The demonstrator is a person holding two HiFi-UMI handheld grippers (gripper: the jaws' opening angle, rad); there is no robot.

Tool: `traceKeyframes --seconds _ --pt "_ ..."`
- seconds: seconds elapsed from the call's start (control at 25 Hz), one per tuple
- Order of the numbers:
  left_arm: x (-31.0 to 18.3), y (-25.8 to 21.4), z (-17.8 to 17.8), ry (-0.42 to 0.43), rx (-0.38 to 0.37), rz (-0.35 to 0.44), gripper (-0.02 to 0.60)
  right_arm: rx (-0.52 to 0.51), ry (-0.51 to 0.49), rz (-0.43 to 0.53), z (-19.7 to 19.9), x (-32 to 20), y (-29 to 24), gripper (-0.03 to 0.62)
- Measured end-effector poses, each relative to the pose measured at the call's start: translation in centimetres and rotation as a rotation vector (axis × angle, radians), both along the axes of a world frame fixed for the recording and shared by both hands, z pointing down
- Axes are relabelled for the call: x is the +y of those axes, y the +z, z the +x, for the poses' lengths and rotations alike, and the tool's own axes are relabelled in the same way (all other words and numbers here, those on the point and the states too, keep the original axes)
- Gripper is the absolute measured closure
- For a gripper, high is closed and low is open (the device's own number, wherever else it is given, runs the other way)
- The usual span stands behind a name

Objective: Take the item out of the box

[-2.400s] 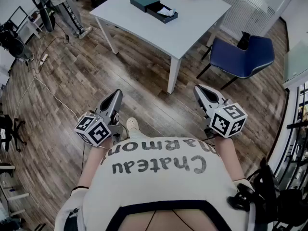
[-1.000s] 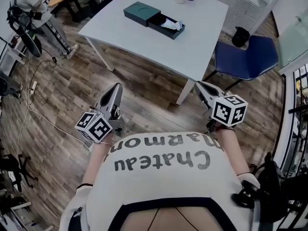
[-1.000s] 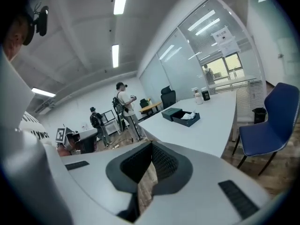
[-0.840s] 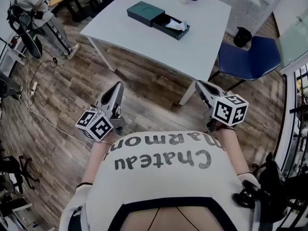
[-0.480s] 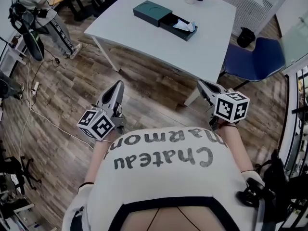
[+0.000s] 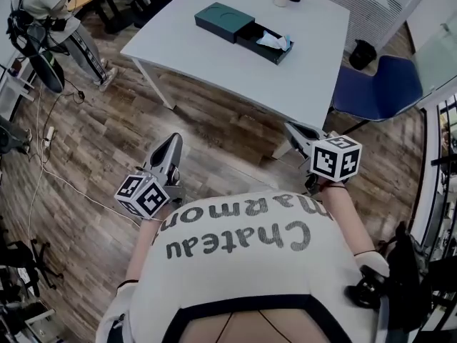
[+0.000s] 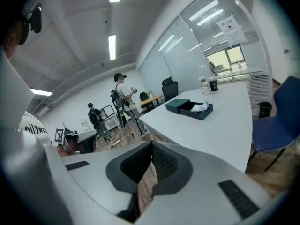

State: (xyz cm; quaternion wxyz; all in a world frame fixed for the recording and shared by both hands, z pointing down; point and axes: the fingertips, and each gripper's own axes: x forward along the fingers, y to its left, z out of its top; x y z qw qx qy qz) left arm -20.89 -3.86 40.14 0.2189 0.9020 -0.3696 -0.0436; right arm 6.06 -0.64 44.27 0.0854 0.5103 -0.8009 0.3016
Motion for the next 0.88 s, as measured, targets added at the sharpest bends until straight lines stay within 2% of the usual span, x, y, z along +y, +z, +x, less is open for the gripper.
traceKeyframes --seconds 0.16,0.48,0.88 --pt "-1.1 0.3 1.0 0.023 0.013 -0.022 0.586 -0.026 0.026 -0.042 0.5 -0.2 1.0 0.595" --pt "-3.7 0.5 2.6 0.017 0.034 -0.019 0.584 0.001 -0.029 -0.042 0.5 -3.4 1.5 0.595" --pt "-9.3 0.0 3.3 -0.04 0.013 -0.018 0.584 -0.006 -0.071 -0.008 2.1 -11.9 0.7 0.595"
